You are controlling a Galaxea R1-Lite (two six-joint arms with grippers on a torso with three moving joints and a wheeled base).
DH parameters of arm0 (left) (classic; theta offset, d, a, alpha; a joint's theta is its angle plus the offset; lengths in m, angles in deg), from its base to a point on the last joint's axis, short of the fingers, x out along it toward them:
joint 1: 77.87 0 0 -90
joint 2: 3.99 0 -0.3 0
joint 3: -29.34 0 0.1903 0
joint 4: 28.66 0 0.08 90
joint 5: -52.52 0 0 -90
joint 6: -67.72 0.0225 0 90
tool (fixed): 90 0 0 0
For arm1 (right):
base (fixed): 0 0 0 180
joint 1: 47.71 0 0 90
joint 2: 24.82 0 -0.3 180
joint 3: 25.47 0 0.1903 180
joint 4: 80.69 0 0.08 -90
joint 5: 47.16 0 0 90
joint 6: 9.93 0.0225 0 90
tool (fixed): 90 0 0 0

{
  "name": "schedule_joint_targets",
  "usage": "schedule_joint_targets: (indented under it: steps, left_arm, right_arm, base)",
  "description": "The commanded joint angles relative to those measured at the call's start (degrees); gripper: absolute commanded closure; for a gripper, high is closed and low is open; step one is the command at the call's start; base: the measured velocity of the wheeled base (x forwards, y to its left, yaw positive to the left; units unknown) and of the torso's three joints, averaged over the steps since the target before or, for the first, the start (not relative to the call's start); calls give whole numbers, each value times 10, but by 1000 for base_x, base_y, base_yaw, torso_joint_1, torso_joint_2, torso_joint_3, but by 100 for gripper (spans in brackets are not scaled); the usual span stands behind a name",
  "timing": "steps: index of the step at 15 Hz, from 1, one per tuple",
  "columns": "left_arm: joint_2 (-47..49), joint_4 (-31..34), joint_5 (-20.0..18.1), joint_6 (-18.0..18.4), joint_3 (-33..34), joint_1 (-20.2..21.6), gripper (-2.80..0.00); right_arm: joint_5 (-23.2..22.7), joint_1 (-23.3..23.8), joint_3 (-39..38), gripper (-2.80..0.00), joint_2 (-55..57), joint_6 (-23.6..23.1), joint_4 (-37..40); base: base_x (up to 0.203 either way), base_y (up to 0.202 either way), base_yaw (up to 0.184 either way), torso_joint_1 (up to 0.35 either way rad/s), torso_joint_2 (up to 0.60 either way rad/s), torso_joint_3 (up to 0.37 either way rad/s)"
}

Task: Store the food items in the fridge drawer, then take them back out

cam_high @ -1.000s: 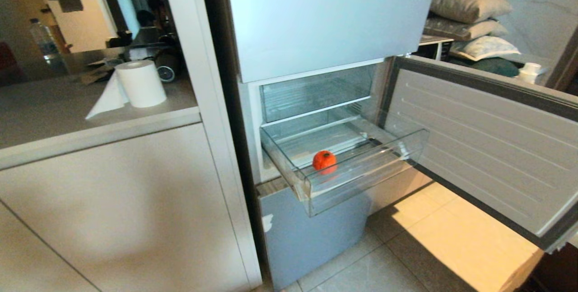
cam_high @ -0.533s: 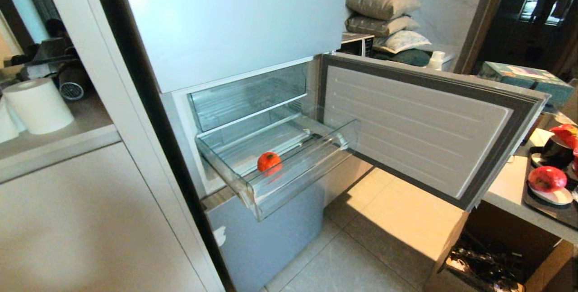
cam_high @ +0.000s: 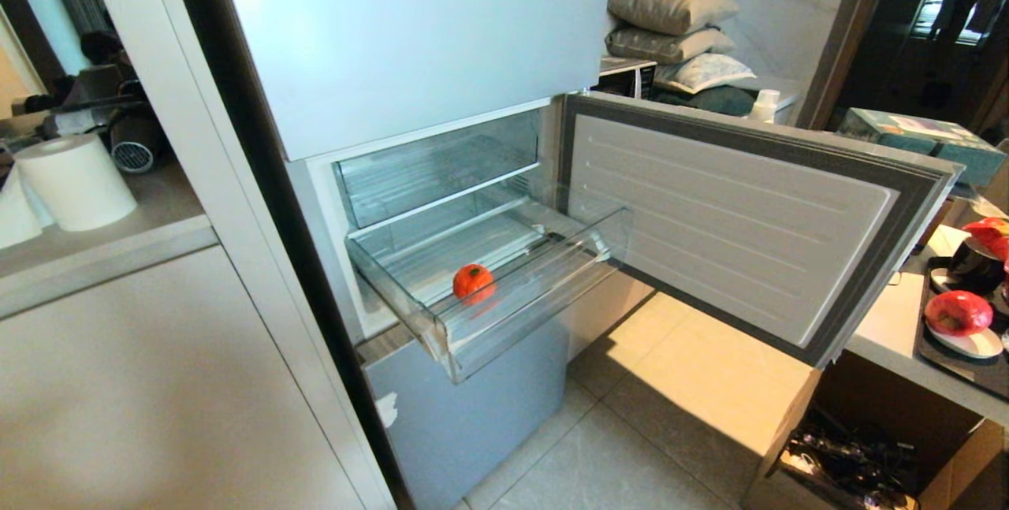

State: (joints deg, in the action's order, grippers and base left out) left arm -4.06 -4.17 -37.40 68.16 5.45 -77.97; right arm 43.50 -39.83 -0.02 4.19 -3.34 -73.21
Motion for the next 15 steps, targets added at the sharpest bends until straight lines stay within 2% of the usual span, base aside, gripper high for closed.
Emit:
schedule_joint_targets:
  steps: [1, 5, 6, 8, 11, 15]
  left_arm:
    - [1, 0, 0, 0, 0, 0, 0]
    - [1, 0, 0, 0, 0, 0, 0]
    - [1, 0, 0, 0, 0, 0, 0]
    - [1, 0, 0, 0, 0, 0, 0]
    - [1, 0, 0, 0, 0, 0, 0]
    - [1, 0, 0, 0, 0, 0, 0]
  right_arm:
    - [-6, 91, 36, 0, 211, 25, -59]
    - [-27, 207, 121, 0, 407, 48, -136]
    - [-32, 237, 137, -280, 444, 49, -165]
    - [-38, 281, 164, -280, 516, 50, -218]
    - [-42, 324, 222, -280, 620, 50, -252]
    - [-41, 355, 322, -280, 756, 45, -293]
  base:
    - [0, 0, 0, 0, 0, 0]
    - [0, 0, 0, 0, 0, 0]
    - [0, 0, 0, 0, 0, 0]
    - [0, 0, 0, 0, 0, 0]
    - [0, 0, 0, 0, 0, 0]
    - [0, 0, 0, 0, 0, 0]
